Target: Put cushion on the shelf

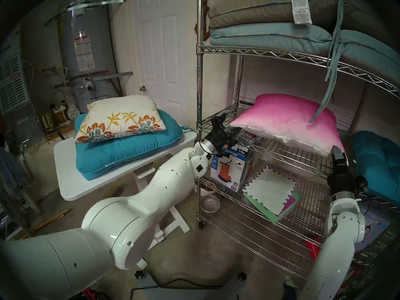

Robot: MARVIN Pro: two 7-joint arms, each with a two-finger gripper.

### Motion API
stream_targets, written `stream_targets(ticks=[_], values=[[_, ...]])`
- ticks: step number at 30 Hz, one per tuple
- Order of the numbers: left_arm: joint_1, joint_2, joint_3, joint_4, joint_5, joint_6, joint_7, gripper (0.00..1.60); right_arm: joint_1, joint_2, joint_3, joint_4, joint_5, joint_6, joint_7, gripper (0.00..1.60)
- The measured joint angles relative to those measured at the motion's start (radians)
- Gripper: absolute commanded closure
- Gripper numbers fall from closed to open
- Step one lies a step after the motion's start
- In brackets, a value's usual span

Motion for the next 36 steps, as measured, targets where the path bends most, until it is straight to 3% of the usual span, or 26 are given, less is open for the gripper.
stream_targets(ticks=[14,33,35,36], values=[[-0.009,-0.015,0.011,0.032,0.0,-0.001,0.0,0.0,-0.013,0.001,-0.001,-0.003,0.004,-0.001,0.021,0.0],[-0.088,-0.017,0.015,0.17,0.009,-0.02,0.02,0.0,-0.02,0.008,-0.001,-0.005,0.019,0.006,0.044,0.0],[-0.097,-0.019,0.011,0.187,0.009,-0.02,0.024,1.6,-0.02,0.01,-0.004,-0.005,0.018,0.008,0.045,0.0],[-0.101,-0.02,0.007,0.196,0.007,-0.022,0.025,1.6,-0.02,0.011,-0.006,-0.005,0.018,0.009,0.045,1.6]])
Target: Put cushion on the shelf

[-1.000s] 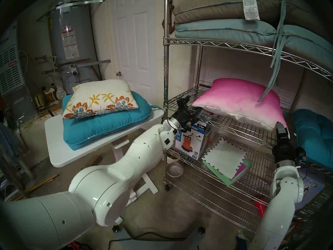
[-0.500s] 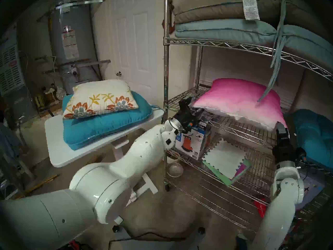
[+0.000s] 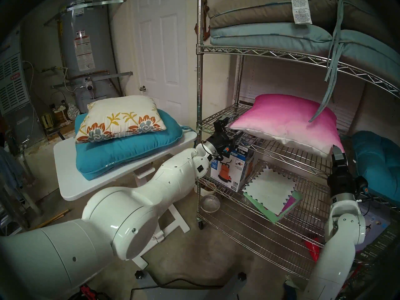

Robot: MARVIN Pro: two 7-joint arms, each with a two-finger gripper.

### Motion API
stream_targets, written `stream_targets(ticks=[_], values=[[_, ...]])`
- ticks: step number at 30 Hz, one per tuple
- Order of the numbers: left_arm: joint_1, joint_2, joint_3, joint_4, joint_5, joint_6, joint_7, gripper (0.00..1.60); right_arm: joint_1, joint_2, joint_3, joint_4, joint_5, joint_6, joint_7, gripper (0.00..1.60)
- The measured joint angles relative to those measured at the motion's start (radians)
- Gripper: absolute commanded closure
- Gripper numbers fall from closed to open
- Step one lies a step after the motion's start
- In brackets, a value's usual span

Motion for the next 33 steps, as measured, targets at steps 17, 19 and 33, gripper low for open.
stream_targets(ticks=[17,19,33], values=[[-0.05,-0.059,-0.031,0.121,-0.017,0.043,0.033,1.6,0.02,0.042,-0.004,0.067,-0.055,-0.02,0.037,1.6],[-0.053,-0.074,-0.033,0.135,-0.018,0.061,0.032,1.6,0.031,0.058,0.005,0.092,-0.059,-0.019,0.037,1.6],[-0.085,-0.126,-0.05,0.187,-0.035,0.116,-0.012,1.6,0.079,0.15,0.016,0.206,-0.125,-0.021,0.055,1.6]])
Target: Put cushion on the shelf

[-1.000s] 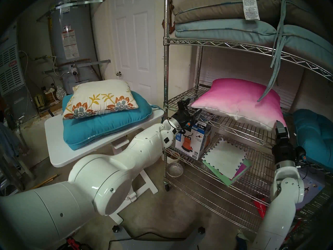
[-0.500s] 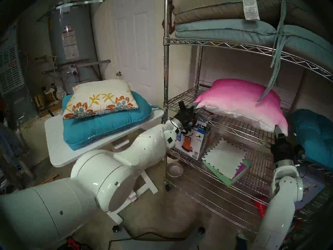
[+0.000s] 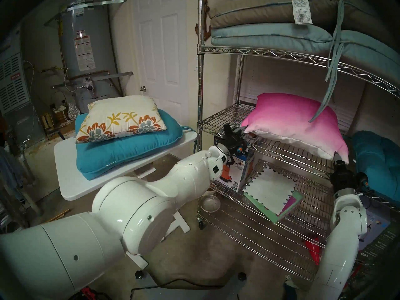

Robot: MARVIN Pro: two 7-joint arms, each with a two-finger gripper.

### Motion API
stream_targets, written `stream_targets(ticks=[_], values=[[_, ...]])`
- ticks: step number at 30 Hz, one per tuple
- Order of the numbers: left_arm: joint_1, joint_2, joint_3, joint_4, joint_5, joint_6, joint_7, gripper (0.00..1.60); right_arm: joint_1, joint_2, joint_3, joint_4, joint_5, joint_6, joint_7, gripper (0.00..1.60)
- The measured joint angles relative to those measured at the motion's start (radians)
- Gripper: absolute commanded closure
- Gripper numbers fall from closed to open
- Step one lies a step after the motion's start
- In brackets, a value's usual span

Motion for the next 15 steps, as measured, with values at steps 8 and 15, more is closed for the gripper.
stream_targets(ticks=[8,15], values=[[-0.007,-0.006,0.047,-0.021,0.002,0.019,-0.04,1.6,0.005,0.023,0.033,0.02,-0.004,0.024,0.008,1.6],[-0.011,-0.01,0.092,-0.049,0.006,0.019,-0.072,1.6,0.015,0.05,0.078,0.038,-0.006,0.04,0.002,1.6]])
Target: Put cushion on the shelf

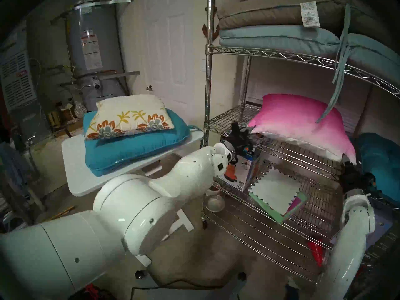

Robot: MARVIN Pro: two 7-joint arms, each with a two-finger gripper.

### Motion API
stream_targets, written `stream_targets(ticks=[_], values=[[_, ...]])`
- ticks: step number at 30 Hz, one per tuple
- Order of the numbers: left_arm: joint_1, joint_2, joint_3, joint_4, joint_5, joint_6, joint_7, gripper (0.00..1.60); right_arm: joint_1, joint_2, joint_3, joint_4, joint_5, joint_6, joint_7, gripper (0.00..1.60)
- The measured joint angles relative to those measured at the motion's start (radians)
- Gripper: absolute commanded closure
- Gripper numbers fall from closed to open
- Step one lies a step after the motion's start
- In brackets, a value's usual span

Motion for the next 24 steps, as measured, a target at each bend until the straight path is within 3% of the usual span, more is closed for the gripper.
stream_targets(ticks=[24], values=[[-0.002,-0.005,0.171,-0.119,0.001,-0.029,-0.089,1.6,0.036,0.074,0.118,0.08,0.0,0.081,-0.008,1.6]])
